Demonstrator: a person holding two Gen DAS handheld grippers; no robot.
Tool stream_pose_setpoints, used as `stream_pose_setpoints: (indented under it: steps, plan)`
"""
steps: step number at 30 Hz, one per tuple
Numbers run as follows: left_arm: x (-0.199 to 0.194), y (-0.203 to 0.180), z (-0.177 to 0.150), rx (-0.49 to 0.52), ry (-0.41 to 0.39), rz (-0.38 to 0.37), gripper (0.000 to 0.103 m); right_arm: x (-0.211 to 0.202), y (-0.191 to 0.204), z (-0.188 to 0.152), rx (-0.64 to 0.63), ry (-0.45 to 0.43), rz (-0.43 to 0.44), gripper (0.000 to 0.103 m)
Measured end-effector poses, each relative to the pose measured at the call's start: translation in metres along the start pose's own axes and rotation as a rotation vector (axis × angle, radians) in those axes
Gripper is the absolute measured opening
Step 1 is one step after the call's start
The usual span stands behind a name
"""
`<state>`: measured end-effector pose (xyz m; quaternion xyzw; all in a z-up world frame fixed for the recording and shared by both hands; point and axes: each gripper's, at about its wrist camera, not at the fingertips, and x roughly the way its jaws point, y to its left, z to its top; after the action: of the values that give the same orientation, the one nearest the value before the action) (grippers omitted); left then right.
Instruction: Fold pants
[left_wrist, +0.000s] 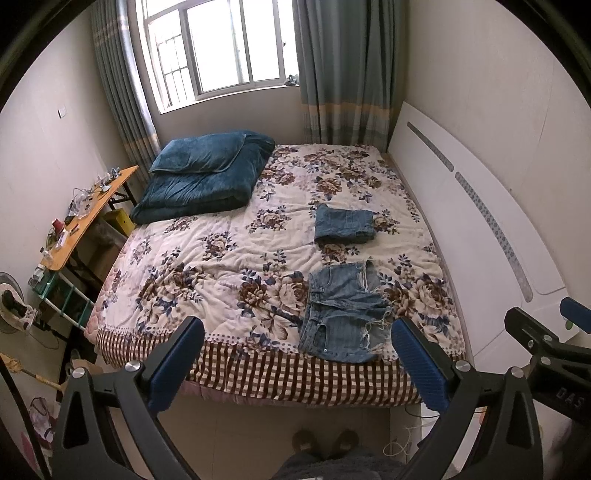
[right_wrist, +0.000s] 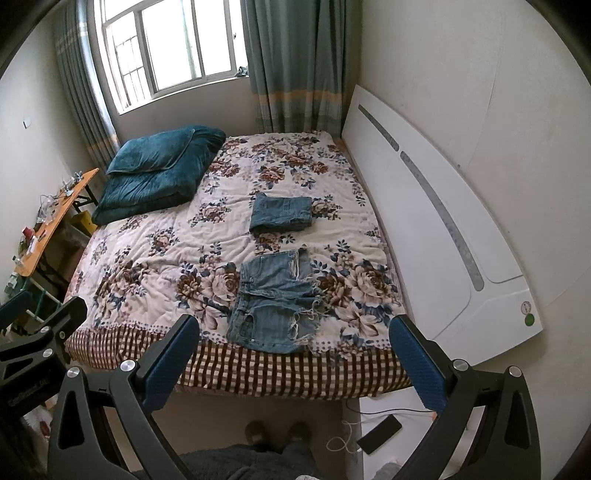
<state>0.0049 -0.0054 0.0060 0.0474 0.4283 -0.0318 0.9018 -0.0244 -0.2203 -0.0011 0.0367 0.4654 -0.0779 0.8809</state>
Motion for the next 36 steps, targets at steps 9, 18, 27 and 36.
stream_pose_setpoints:
  steps: [9, 18, 27, 36]
  plan:
    - [0.000, 0.000, -0.001, -0.002, -0.004, 0.003, 0.103, -0.002, -0.003, 0.003, 0.004, -0.001, 0.008, 0.103]
    - [0.000, -0.002, 0.004, -0.003, -0.001, 0.001, 0.103, -0.002, -0.003, 0.001, 0.007, -0.001, 0.012, 0.103]
    - [-0.001, -0.007, 0.010, -0.011, -0.003, 0.009, 0.103, 0.002, -0.009, 0.001, 0.006, 0.008, 0.027, 0.103]
    - [0.058, -0.020, 0.033, -0.064, -0.091, 0.144, 0.103, 0.063, -0.031, 0.022, 0.026, -0.043, 0.104, 0.103]
